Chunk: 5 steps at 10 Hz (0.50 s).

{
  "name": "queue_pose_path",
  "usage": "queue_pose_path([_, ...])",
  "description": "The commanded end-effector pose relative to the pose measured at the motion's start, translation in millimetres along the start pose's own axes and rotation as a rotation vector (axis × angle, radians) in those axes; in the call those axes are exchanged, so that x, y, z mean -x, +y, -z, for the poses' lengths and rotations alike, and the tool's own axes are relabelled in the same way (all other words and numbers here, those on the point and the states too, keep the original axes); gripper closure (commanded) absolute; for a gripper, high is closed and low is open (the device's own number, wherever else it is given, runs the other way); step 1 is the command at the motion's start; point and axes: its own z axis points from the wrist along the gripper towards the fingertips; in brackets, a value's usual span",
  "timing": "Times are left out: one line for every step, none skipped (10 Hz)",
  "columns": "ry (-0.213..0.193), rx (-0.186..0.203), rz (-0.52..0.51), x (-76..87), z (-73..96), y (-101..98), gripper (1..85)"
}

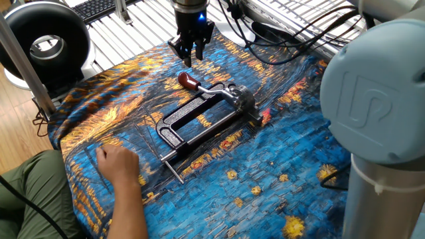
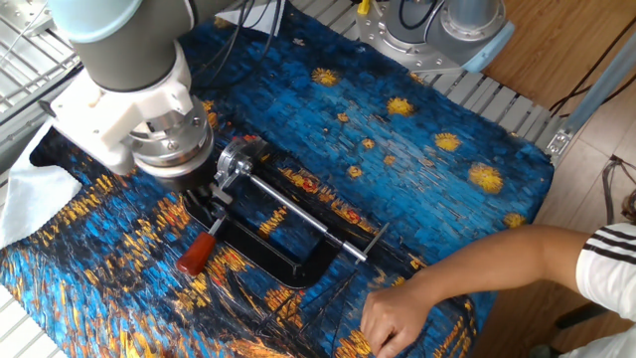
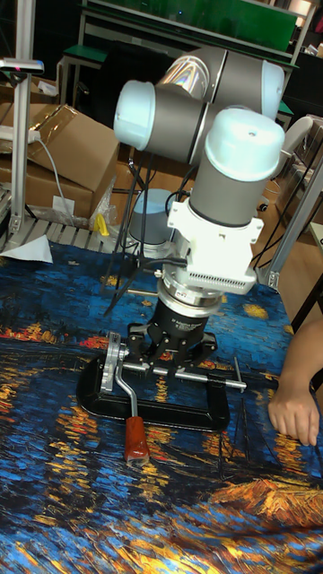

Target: Pull up the lever

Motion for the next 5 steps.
queue_pose_path([-0.013,-0.002,-0.011,4.8,0.0,-0.8,45.0])
queue_pose_path([-0.018,0.001,0.006,6.0,0.0,-0.1,45.0])
queue_pose_path([-0.025,-0.001,0.03,11.6,-4.0,-2.0,45.3])
queue_pose_path([-0.035,0.004,0.047,25.7,-18.0,-4.5,45.3])
queue_pose_path([-0.039,0.017,0.057,34.5,-31.7,-4.6,45.3])
